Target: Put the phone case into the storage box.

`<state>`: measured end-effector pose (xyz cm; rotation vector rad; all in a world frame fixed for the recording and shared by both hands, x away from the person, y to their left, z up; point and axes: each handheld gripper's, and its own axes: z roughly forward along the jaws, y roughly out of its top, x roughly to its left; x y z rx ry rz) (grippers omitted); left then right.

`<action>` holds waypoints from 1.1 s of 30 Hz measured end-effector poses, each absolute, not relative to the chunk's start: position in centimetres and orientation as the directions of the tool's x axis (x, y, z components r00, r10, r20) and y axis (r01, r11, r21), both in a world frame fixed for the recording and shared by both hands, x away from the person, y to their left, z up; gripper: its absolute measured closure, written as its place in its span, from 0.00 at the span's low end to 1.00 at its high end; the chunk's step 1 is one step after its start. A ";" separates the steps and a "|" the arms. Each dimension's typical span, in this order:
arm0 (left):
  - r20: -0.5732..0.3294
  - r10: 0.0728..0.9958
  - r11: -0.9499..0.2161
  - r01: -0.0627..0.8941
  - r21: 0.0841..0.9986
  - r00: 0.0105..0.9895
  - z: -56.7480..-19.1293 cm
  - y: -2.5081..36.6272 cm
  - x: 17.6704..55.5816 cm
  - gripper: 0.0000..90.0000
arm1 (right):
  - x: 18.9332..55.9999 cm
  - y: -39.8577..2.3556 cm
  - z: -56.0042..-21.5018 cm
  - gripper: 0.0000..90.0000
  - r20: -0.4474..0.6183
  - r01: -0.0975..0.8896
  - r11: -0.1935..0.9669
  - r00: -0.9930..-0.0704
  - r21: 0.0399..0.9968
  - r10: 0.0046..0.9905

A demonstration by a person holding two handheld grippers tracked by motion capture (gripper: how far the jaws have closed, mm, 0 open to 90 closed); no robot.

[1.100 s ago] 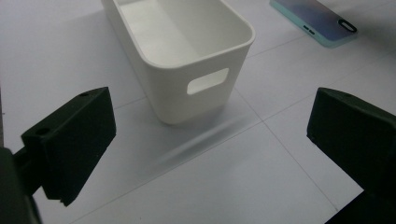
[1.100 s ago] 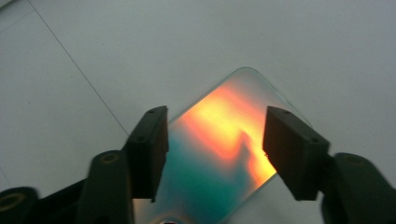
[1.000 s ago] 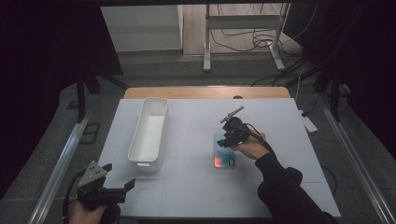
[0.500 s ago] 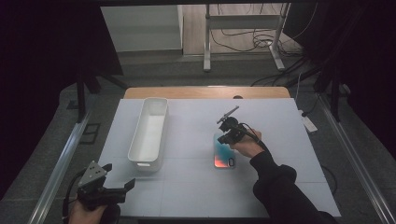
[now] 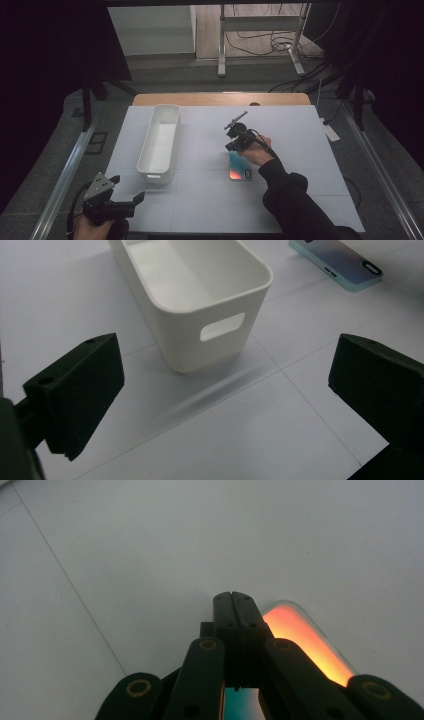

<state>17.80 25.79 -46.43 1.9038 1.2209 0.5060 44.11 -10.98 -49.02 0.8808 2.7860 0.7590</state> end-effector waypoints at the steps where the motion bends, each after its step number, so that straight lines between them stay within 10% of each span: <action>1: -0.086 0.887 -0.213 0.567 0.796 0.454 -46.4 25.8 17.8 0.02 | 44.2 -10.8 -49.1 0.99 0.034 0.506 0.704 -0.823 0.499 0.567; 33: -0.084 0.886 -0.218 0.569 0.793 0.457 -46.4 25.8 17.9 0.02 | 45.5 -11.4 -50.6 0.99 0.004 0.545 0.703 -0.792 0.457 0.611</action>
